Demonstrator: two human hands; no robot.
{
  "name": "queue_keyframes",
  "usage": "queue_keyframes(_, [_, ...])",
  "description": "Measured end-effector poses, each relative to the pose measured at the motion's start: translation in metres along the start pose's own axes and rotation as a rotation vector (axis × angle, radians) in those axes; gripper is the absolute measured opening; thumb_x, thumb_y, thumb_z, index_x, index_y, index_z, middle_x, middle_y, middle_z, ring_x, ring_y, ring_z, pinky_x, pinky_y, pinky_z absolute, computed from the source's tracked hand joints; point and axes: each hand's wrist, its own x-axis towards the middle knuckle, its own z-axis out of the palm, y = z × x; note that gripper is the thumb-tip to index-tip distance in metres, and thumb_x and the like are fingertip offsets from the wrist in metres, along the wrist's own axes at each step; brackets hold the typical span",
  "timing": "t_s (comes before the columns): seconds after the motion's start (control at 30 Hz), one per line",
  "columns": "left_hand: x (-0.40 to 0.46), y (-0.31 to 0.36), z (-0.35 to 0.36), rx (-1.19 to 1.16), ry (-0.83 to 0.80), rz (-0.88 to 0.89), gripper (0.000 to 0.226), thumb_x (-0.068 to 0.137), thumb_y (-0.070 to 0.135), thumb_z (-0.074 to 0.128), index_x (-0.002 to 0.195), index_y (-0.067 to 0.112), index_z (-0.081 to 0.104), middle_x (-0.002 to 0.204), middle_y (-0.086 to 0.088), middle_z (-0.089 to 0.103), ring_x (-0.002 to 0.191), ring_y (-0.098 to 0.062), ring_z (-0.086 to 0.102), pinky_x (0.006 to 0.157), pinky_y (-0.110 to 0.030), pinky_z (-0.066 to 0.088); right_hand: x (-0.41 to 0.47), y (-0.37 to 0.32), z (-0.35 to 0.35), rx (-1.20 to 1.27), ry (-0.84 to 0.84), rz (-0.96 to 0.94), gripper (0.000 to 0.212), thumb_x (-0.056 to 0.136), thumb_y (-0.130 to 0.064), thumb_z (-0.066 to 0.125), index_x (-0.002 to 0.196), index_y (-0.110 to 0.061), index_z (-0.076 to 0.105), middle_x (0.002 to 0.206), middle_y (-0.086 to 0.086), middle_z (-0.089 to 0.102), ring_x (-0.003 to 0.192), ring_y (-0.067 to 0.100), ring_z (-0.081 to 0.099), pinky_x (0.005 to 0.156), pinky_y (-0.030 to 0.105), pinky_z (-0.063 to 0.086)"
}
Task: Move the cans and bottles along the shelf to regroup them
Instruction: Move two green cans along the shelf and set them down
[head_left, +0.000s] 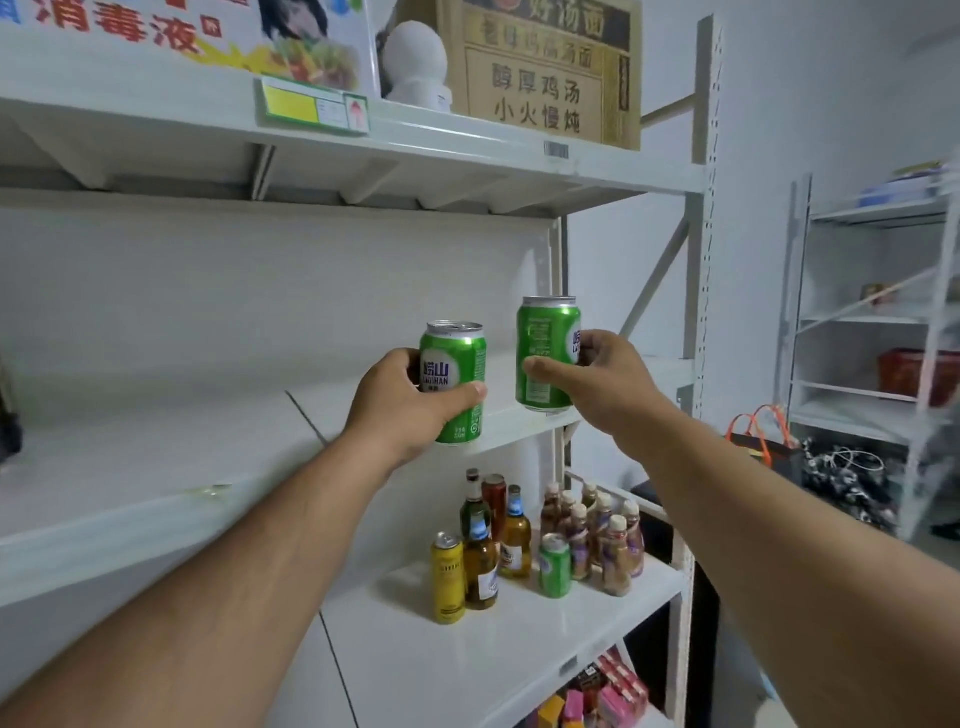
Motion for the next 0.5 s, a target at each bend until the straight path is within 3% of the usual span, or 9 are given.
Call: queue_keyframes(0.5, [0.110,-0.010,0.113,-0.038,-0.038,0.029,0.058,0.077,0.035,0.090,0.124,0.017,0.062,0.110,0.004,0.070,0.099,-0.013,0.068,0.087,-0.038,0.060,0.117,0.063,-0.067,-0.044,0.017,-0.054,0.017,0.083,-0.016,0.082,0.096,-0.011,0.073,0.092,0.005,0.078,0.084,0.016,0.076,0.079,0.032,0.061])
